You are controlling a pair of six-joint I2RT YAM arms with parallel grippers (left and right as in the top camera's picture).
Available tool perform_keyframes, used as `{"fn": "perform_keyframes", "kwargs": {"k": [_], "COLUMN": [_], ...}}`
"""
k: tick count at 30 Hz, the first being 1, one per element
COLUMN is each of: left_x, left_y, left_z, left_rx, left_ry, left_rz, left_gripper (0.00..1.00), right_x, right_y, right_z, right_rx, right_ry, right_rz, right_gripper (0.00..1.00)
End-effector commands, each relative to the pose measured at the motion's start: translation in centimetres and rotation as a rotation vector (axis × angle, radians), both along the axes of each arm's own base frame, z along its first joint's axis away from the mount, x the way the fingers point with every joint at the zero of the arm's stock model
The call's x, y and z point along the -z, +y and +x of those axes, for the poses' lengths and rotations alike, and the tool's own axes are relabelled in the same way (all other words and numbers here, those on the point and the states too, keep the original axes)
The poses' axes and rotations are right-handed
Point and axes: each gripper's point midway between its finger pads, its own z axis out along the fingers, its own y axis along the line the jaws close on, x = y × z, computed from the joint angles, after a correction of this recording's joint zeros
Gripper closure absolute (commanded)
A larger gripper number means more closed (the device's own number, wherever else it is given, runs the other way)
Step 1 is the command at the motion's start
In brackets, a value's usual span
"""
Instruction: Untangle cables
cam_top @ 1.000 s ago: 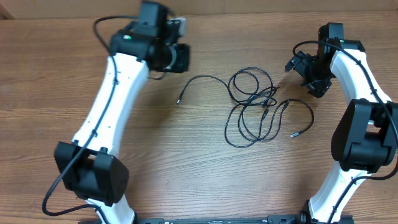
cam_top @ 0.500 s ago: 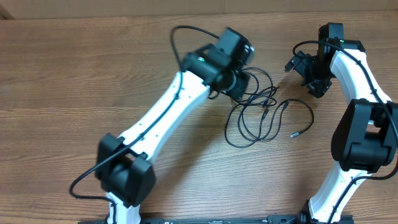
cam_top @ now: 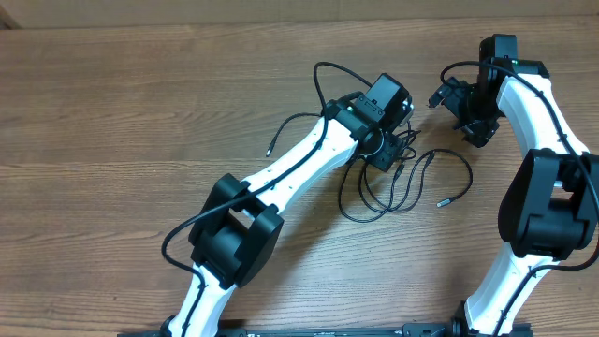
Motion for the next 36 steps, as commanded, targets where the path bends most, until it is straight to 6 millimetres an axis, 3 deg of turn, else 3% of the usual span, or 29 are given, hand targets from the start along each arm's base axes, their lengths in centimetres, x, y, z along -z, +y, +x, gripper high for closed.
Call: {"fn": "perform_keyframes", "kwargs": {"k": [1, 5, 8, 9, 12, 15, 19, 25, 26, 32, 36], "left_x": [1.0, 1.1, 0.9, 0.8, 0.3, -1.8, -6.9, -17.4, -19.7, -29.1, -32.7], "left_y": [-0.5, -1.0, -1.3, -1.3, -1.4, -1.3, -1.0, 0.5, 1.1, 5.5, 8.2], "left_z": [0.4, 1.1, 1.5, 1.5, 1.5, 1.8, 1.9, 0.9, 0.5, -0.6, -2.0], "left_rx": [0.033, 0.030, 0.029, 0.029, 0.030, 0.026, 0.019, 0.043, 0.038, -0.051, -0.088], "left_ry": [-0.027, -0.050, -0.065, -0.066, -0.072, -0.093, -0.150, -0.324, -0.360, -0.555, -0.617], "left_rz": [0.011, -0.007, -0.021, -0.022, -0.028, -0.051, -0.101, -0.215, -0.242, -0.315, -0.340], "left_gripper": [0.44, 0.58, 0.90, 0.96, 0.96, 0.96, 0.96, 0.96, 0.96, 0.96, 0.96], "right_x": [-0.3, -0.3, -0.3, -0.3, -0.3, -0.3, -0.3, -0.3, -0.3, -0.3, -0.3], "right_y": [0.0, 0.0, 0.0, 0.0, 0.0, 0.0, 0.0, 0.0, 0.0, 0.0, 0.0], "right_z": [0.0, 0.0, 0.0, 0.0, 0.0, 0.0, 0.0, 0.0, 0.0, 0.0, 0.0], "right_rx": [-0.001, -0.001, -0.001, -0.001, -0.001, -0.001, -0.001, -0.001, -0.001, -0.001, -0.001], "right_ry": [-0.010, -0.010, -0.010, -0.010, -0.010, -0.010, -0.010, -0.010, -0.010, -0.010, -0.010], "right_rz": [-0.011, -0.011, -0.011, -0.011, -0.011, -0.011, -0.011, -0.011, -0.011, -0.011, -0.011], "right_gripper": [0.00, 0.00, 0.00, 0.00, 0.00, 0.00, 0.00, 0.00, 0.00, 0.00, 0.00]}}
